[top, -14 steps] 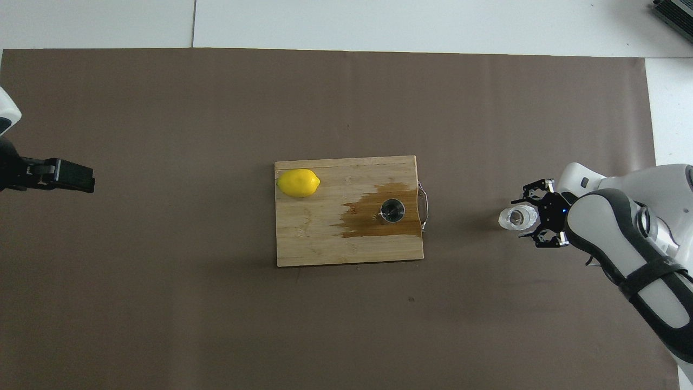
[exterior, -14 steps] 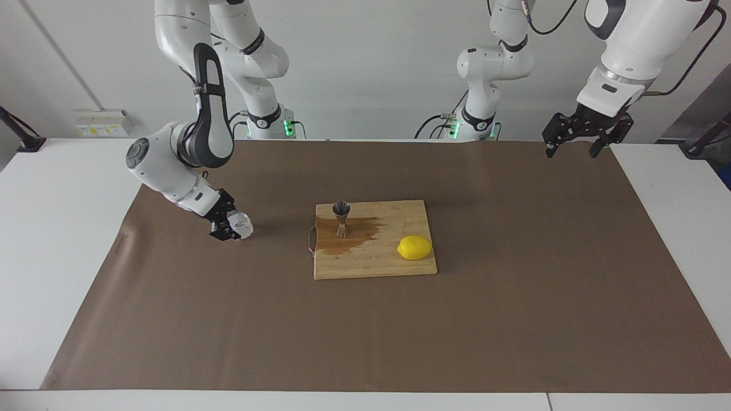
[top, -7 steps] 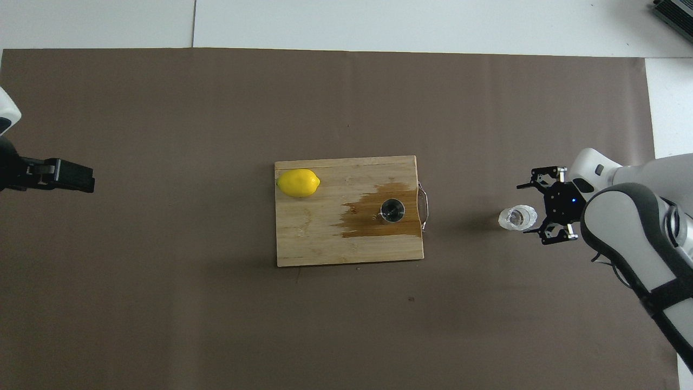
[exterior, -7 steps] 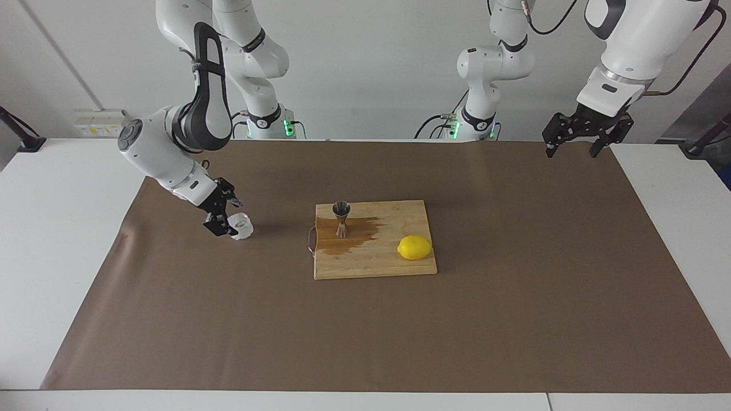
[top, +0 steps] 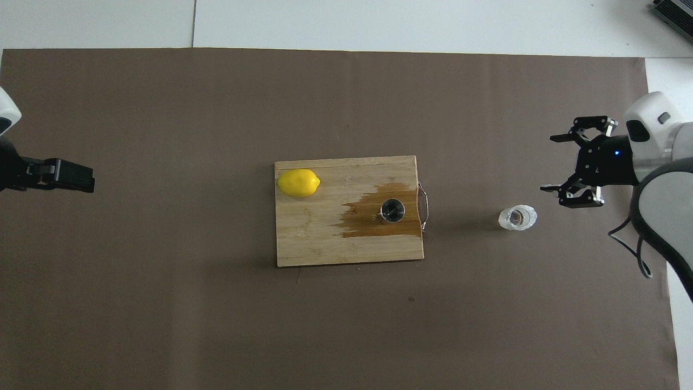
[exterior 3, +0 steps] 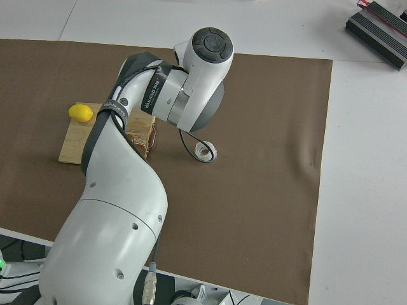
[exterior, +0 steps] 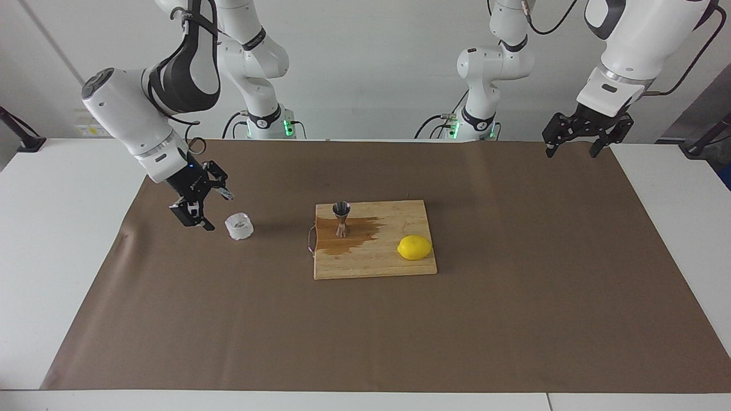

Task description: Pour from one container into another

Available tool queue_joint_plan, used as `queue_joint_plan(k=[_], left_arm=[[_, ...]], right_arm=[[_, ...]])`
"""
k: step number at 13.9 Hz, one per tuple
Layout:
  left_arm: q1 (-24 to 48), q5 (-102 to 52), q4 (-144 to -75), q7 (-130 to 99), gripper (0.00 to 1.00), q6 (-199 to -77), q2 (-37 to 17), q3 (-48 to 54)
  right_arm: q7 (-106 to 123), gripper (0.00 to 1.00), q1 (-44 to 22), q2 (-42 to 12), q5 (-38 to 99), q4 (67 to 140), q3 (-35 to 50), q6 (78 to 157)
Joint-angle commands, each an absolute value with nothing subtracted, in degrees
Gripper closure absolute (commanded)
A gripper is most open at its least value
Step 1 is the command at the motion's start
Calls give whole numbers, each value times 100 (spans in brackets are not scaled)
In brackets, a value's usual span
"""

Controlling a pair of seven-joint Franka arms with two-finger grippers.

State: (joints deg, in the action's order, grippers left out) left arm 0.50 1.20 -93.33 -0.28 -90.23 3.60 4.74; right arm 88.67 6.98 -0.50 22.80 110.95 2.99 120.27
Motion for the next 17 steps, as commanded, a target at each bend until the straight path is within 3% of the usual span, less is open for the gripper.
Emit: queue_joint_plan(k=[1, 4, 8, 12, 17], left_arm=[[44, 62, -9519, 35, 0, -9070, 527, 448], [44, 62, -9519, 35, 0, -9070, 519, 448], [44, 62, -9519, 35, 0, -9070, 527, 448], [44, 62, -9519, 35, 0, -9070, 527, 448], [44, 62, -9519, 35, 0, -9070, 527, 448]], right_arm=[[7678, 0, 659, -53, 1917, 10575, 413, 11726], [5904, 0, 405, 114, 1250, 10249, 431, 11515], [3303, 0, -60, 114, 336, 9564, 431, 10681], [708, 0, -211, 71, 149, 9142, 431, 10029], [-360, 0, -202, 79, 149, 9053, 422, 9888]])
